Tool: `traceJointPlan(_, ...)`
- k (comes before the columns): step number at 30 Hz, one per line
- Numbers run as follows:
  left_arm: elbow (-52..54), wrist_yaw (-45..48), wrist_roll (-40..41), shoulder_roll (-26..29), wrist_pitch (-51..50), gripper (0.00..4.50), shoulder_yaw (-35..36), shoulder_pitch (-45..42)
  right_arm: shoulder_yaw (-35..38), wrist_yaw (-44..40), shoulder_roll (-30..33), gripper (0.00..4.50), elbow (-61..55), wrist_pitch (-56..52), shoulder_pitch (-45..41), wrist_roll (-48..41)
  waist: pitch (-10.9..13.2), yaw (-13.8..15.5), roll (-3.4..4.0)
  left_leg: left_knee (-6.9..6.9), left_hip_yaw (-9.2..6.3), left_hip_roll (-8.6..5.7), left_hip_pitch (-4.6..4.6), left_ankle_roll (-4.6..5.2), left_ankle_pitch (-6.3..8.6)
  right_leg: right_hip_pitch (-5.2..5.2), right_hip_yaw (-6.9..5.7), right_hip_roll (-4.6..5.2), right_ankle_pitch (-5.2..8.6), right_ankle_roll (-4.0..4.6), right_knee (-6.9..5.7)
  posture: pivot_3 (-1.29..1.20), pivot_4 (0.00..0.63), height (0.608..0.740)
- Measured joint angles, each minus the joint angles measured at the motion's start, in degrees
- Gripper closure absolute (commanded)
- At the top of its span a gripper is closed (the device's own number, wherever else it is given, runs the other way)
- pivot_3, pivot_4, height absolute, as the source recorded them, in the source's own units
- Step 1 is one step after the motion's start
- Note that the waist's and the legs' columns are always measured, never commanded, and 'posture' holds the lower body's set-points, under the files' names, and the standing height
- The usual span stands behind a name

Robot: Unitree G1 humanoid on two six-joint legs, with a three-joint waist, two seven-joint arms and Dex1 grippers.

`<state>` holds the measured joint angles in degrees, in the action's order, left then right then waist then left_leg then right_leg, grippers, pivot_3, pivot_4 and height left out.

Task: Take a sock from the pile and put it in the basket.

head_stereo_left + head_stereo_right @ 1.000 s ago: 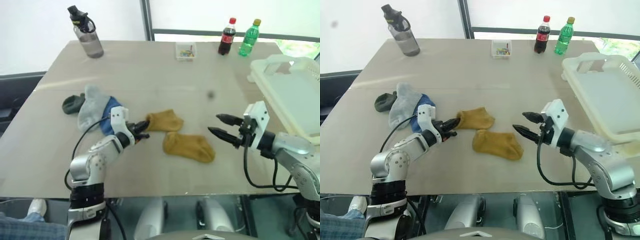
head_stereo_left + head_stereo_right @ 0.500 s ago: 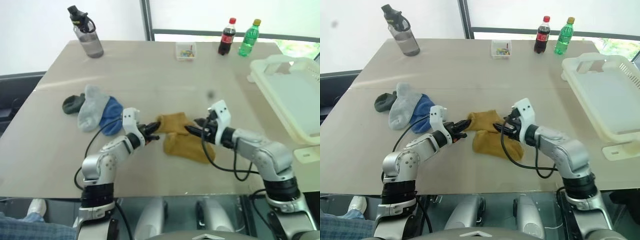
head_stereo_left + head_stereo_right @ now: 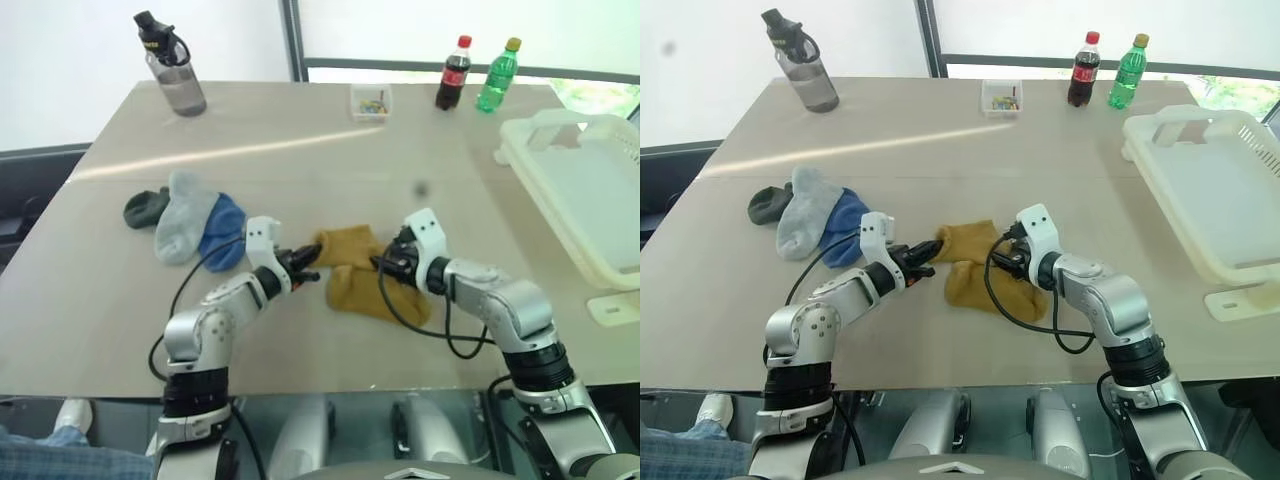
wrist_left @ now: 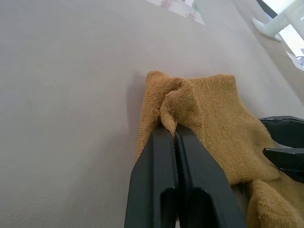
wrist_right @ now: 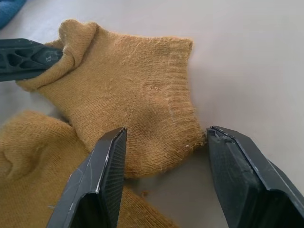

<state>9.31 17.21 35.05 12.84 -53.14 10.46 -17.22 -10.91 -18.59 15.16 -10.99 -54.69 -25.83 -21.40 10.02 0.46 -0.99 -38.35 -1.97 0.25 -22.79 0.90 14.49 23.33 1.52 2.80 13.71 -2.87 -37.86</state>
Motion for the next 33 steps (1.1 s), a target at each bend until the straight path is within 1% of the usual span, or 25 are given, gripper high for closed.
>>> traceJointPlan(2,0.02,-0.01,-0.02,-0.01,-0.02,4.5,-0.01,0.01,-0.8,-0.23,0.18,2.61,0.25,0.33,-0.29,1.15,0.0,-0.06,0.0,0.0,0.0,0.0,0.0,0.0,0.0,0.0,0.0,0.0,0.0,0.0,0.0,0.0,0.15,0.74)
traceJointPlan(5,0.11,-0.02,-0.03,-0.03,-0.03,4.5,0.0,0.06,-1.23,-0.61,0.16,4.05,0.49,0.67,-0.33,2.27,0.0,-0.13,0.0,0.0,0.0,0.0,0.0,0.0,0.0,0.0,0.0,-0.01,0.0,0.0,0.0,0.0,0.15,0.74)
traceJointPlan(6,0.15,-0.02,-0.03,-0.06,-0.06,4.5,0.0,0.08,-1.51,-1.05,0.14,4.44,0.49,0.78,-0.33,2.44,0.0,-0.18,0.0,0.0,-0.01,0.0,0.0,0.0,0.0,0.0,0.0,-0.01,0.0,0.0,0.0,0.0,0.15,0.74)
traceJointPlan(11,0.19,-0.07,-0.07,-0.13,0.02,4.5,0.0,0.16,-1.61,-1.94,0.18,4.44,0.49,1.12,-0.33,3.03,0.0,-0.29,0.0,0.0,-0.01,0.01,0.0,0.0,0.0,0.0,0.0,0.0,0.0,0.0,0.01,0.0,0.15,0.74)
traceJointPlan(14,0.29,0.06,0.0,-0.39,0.29,3.58,0.01,0.29,-1.6,-2.25,0.21,4.5,0.49,1.13,-0.33,3.19,0.0,-0.3,0.0,0.0,-0.01,0.01,0.0,0.0,0.0,0.0,0.0,0.0,0.0,0.0,0.01,0.0,0.15,0.74)
traceJointPlan(15,0.61,0.19,0.04,-0.67,0.53,3.39,-0.15,0.36,-1.6,-2.29,0.2,4.5,0.49,1.13,-0.33,3.22,0.0,-0.31,0.0,0.0,-0.01,0.01,0.0,0.0,0.0,0.0,0.0,0.0,0.0,0.0,0.01,0.0,0.15,0.74)
traceJointPlan(19,1.21,0.52,-0.18,-0.41,1.38,1.92,-1.3,0.36,-1.6,-2.36,0.17,4.5,0.5,1.13,-0.32,3.22,0.0,-0.44,0.0,0.0,-0.02,0.01,0.0,0.0,0.0,0.0,0.0,0.0,0.0,0.0,0.01,0.0,0.15,0.74)
traceJointPlan(21,1.61,0.53,-0.49,-0.19,2.04,1.02,-1.97,0.28,-1.6,-2.37,0.17,4.5,0.5,1.12,-0.31,3.21,0.0,-0.57,0.0,0.0,-0.01,0.01,0.01,0.0,0.0,0.0,0.0,0.0,0.0,0.0,0.01,0.0,0.15,0.74)
traceJointPlan(22,1.78,0.54,-0.6,-0.14,2.33,0.49,-2.22,0.23,-1.6,-2.38,0.17,4.5,0.5,1.12,-0.3,3.2,0.0,-0.67,0.0,0.0,-0.01,0.02,0.02,0.0,0.0,0.0,0.0,0.0,0.0,0.0,0.01,0.0,0.15,0.74)
traceJointPlan(23,2.01,0.61,-0.65,0.16,2.63,0.09,-2.66,0.15,-1.6,-2.39,0.16,4.5,0.5,1.12,-0.27,3.2,0.0,-0.91,0.0,0.0,-0.01,0.02,0.03,0.0,0.0,0.0,0.0,-0.01,0.0,0.0,0.0,0.0,0.15,0.74)
traceJointPlan(26,2.05,0.62,-1.27,0.64,3.35,0.03,-3.27,0.03,-1.59,-2.38,0.16,4.5,0.5,1.12,-0.19,3.19,0.0,-1.26,0.01,0.01,0.0,0.06,0.06,0.0,0.0,0.0,0.01,-0.05,0.0,0.0,-0.02,0.0,0.15,0.74)
traceJointPlan(33,1.29,2.03,-4.68,5.37,6.48,0.03,-6.76,-0.19,-1.58,-2.33,-0.02,4.5,0.49,1.11,-0.12,3.15,0.0,-1.49,0.01,0.03,0.03,0.1,0.07,0.0,0.0,0.02,0.04,-0.1,0.0,0.0,-0.01,0.0,0.15,0.74)
